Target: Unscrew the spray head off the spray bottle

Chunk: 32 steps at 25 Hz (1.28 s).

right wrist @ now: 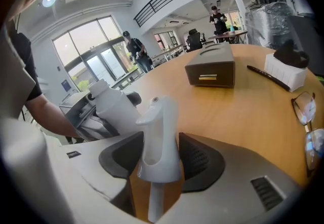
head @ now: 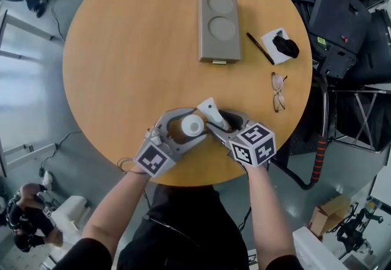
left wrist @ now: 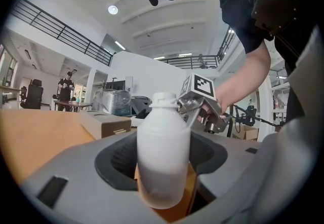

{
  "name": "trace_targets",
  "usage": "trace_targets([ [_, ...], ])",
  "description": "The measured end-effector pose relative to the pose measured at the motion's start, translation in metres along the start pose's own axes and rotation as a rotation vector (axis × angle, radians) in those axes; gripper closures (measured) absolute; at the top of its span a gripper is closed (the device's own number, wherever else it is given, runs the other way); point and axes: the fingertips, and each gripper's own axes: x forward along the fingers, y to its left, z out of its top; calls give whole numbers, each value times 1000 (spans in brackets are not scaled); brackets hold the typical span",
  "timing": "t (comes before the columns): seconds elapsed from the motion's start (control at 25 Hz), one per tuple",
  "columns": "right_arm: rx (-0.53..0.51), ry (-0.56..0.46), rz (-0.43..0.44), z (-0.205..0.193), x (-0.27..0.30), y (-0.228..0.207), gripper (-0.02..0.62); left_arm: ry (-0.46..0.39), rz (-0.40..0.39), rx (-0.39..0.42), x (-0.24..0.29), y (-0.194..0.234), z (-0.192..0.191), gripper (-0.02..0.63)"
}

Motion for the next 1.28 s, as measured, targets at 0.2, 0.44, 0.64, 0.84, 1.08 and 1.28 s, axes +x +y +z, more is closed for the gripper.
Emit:
trace_targets([
  [0.2, -38, 32, -19, -7, 11, 0, 356, 40, 0, 15, 2, 0, -11, 299],
  [0.44, -62, 54, -23, -8, 15, 0, 353, 80, 8, 9, -2, 4, -18, 298],
  [0.64, -84, 73, -23, -12, 15, 2, 339, 82, 41, 2, -8, 2, -20, 304],
  [0.84, -101, 48, -29, -1, 8, 6, 291, 90, 42, 16, -16, 1, -9, 268],
  [1.08, -115, 30, -28, 12, -16, 16, 281, 78, 85, 41, -31, 4, 19, 259],
  [1.28, -125, 8, -24, 26, -46, 33, 281, 71, 122, 56, -53, 3, 55, 259],
])
